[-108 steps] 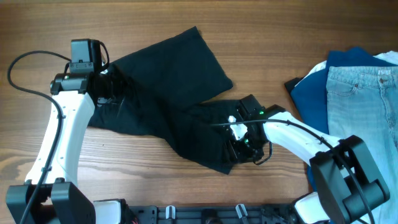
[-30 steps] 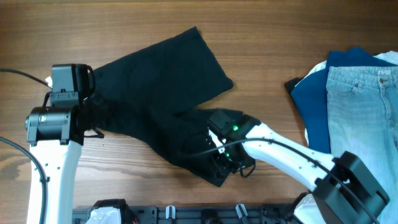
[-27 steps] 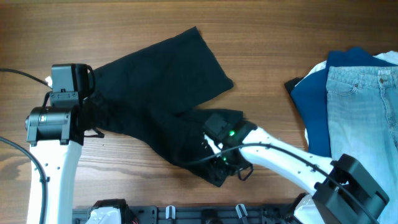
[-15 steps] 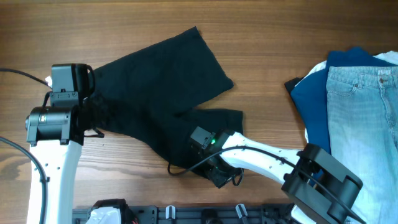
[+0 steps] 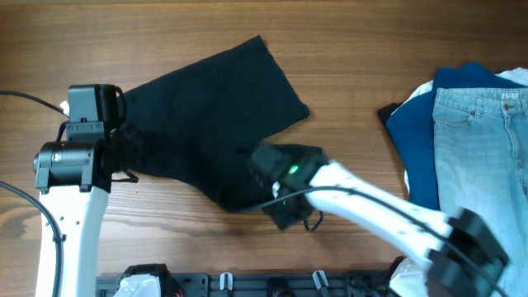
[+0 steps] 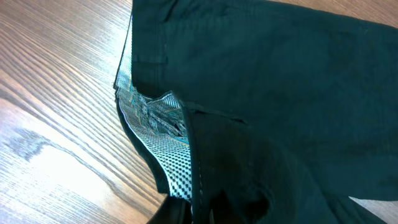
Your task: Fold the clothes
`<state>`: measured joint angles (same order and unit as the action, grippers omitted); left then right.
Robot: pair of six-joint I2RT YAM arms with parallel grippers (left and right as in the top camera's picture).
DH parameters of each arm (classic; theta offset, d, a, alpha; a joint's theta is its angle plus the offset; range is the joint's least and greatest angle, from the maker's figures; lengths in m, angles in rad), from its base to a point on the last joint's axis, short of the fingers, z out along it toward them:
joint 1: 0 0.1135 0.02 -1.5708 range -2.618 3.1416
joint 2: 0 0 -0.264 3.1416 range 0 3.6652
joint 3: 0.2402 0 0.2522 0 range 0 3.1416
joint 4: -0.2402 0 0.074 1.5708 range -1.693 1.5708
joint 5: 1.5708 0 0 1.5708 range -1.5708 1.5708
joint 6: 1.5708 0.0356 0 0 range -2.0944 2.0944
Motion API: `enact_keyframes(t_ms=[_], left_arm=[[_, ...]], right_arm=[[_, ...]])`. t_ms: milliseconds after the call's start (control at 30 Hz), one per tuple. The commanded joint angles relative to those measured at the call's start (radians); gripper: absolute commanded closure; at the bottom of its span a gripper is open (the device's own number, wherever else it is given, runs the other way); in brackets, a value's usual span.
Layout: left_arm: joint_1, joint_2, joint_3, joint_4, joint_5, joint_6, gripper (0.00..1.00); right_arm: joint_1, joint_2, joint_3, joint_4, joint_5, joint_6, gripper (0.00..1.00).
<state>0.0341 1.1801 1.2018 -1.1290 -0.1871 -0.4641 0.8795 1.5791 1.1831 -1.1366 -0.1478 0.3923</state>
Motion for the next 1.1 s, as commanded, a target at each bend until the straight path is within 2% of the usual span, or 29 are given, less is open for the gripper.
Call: enact_keyframes(t_ms=[0, 167, 333, 433, 600, 800, 967, 1067], left_arm=[[-0.003, -0.015, 0.016, -0.009, -0.051, 0.013, 0.94], [-0.003, -0.015, 0.016, -0.051, -0.148, 0.012, 0.95], [0.008, -0.015, 0.016, -0.044, -0.256, -0.079, 0.96], [0.048, -0.015, 0.016, -0.004, -0.255, -0.125, 0.96], [0.105, 0.019, 0.016, 0.04, -0.253, -0.127, 0.95], [0.11, 0.141, 0.016, 0.127, -0.254, -0.116, 0.89], [0.111, 0.256, 0.016, 0.177, -0.309, -0.123, 0.96], [0.133, 0.264, 0.016, 0.171, -0.321, -0.18, 0.96]], right_arm=[[-0.132, -0.094, 0.151, -0.046, 0.01, 0.069, 0.96], [-0.32, -0.105, 0.287, -0.025, 0.007, 0.071, 0.96], [-0.438, -0.1, 0.297, 0.226, -0.021, 0.049, 0.96], [-0.443, -0.08, 0.297, 0.415, -0.021, 0.048, 0.96], [-0.443, 0.023, 0.297, 0.662, -0.021, 0.083, 0.96], [-0.443, 0.163, 0.297, 0.757, -0.026, 0.116, 0.96], [-0.443, 0.257, 0.297, 0.862, -0.049, 0.087, 0.96], [-0.443, 0.313, 0.297, 0.958, -0.131, 0.074, 0.96]])
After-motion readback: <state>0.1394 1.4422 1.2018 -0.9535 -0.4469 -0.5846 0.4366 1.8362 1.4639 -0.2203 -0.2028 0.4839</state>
